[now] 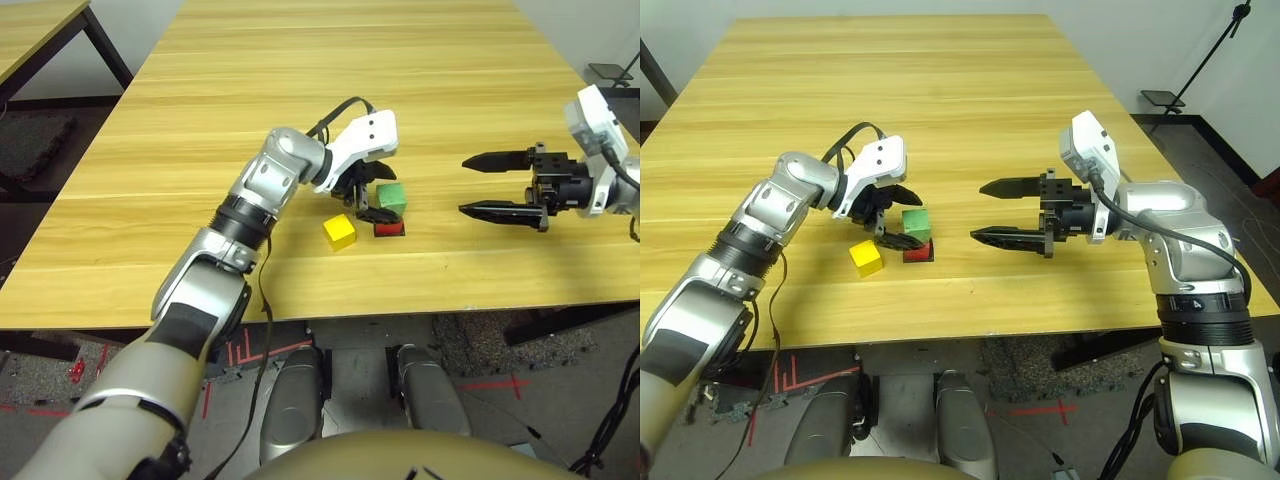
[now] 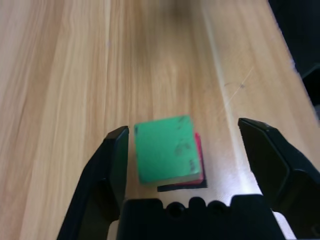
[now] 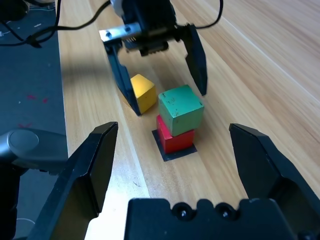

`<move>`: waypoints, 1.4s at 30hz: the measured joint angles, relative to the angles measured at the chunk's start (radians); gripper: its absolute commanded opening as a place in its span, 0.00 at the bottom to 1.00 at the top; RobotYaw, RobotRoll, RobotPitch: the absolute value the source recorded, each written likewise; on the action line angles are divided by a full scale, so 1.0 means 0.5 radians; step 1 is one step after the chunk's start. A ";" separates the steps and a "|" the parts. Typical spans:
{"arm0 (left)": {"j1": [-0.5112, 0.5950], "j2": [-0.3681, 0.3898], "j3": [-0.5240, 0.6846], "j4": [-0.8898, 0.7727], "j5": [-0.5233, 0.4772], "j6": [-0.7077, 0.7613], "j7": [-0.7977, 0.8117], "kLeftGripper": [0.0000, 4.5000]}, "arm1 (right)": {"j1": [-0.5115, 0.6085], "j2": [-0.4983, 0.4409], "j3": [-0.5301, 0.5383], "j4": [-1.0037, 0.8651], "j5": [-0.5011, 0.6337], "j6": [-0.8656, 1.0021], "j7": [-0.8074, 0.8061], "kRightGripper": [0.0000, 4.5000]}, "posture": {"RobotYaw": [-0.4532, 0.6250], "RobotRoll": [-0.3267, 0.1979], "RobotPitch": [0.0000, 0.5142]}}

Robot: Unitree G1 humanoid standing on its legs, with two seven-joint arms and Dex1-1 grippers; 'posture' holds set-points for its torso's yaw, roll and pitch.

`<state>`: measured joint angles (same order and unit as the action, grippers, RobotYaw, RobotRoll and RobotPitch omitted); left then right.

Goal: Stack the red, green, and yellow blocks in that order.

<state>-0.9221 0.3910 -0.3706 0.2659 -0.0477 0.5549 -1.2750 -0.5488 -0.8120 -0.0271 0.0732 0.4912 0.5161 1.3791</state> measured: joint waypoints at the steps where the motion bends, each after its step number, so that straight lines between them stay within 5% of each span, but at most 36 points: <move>1: 0.015 0.063 -0.001 -0.097 -0.001 0.104 0.002 0.99 | -0.004 0.001 0.006 0.008 0.000 -0.005 0.003 1.00 | 0.39 0.50 0.12; 7: 0.229 0.340 -0.014 -0.550 -0.004 0.704 0.144 0.99 | -0.027 0.001 0.024 0.036 -0.001 -0.032 0.015 1.00 | 0.40 0.50 0.12; 21: 0.531 0.255 -0.101 -0.572 -0.009 0.811 0.543 0.99 | -0.058 0.021 0.036 0.045 0.000 -0.029 0.008 1.00 | 0.40 0.48 0.14; 26: 0.543 0.263 -0.106 -0.560 -0.010 0.797 0.618 0.63 | -0.058 0.027 0.035 0.020 0.003 -0.006 -0.004 1.00 | 0.39 0.48 0.14; 29: 0.467 0.316 -0.106 -0.577 -0.044 0.831 0.588 0.43 | -0.051 0.020 0.033 0.007 0.003 0.004 -0.003 1.00 | 0.39 0.49 0.14; 37: -0.151 0.364 -0.029 -0.621 -0.219 0.912 0.402 0.43 | 0.008 0.008 0.025 -0.035 0.005 0.010 -0.009 1.00 | 0.39 0.51 0.14; 42: -0.418 0.270 -0.098 -0.364 -0.236 0.733 0.274 0.43 | 0.059 0.011 0.022 -0.060 0.006 0.018 -0.027 1.00 | 0.37 0.53 0.14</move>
<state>-1.1309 0.5260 -0.4194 0.0839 -0.1657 0.9211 -1.1380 -0.5195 -0.8066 -0.0162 0.0433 0.4941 0.5251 1.3656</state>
